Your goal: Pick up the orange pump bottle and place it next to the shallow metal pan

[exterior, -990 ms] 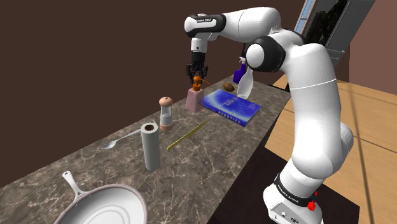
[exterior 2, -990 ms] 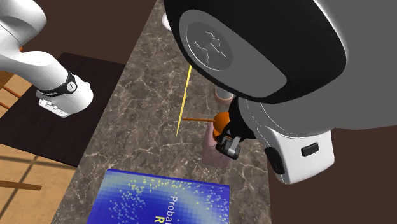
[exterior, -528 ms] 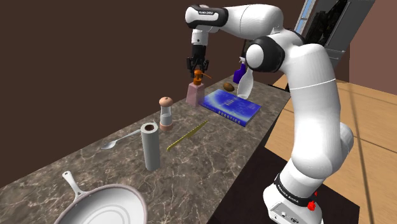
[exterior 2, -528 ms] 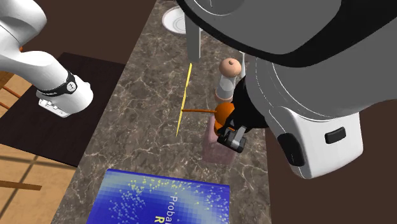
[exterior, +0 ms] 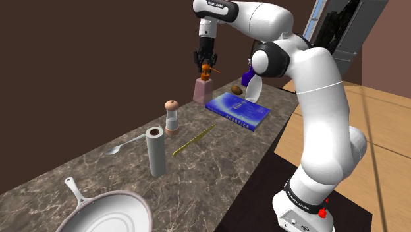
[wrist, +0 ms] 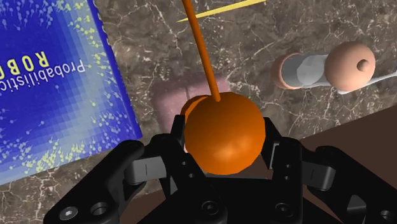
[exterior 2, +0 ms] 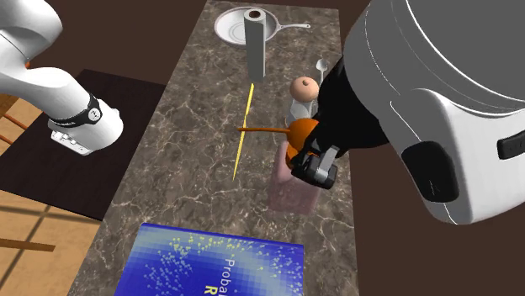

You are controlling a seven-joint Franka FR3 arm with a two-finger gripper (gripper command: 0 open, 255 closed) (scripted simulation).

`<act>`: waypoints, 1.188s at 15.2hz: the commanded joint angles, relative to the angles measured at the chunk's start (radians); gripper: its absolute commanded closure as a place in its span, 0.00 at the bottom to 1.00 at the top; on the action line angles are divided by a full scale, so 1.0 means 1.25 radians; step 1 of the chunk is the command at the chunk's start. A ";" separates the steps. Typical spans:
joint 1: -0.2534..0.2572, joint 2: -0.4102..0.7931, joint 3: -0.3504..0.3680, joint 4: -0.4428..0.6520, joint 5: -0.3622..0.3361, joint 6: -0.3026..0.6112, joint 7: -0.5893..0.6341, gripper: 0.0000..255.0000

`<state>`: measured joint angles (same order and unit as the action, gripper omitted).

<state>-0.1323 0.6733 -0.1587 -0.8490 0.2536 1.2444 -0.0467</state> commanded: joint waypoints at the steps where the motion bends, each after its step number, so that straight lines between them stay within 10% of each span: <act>1: -0.006 0.020 0.002 0.054 0.003 -0.033 0.007 1.00; 7: 0.079 -0.248 -0.001 -0.327 -0.023 0.087 0.040 1.00; 18: 0.171 -0.553 0.051 -0.651 -0.037 0.135 0.173 1.00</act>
<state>0.0721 0.0145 -0.1037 -1.6301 0.2070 1.4092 0.1515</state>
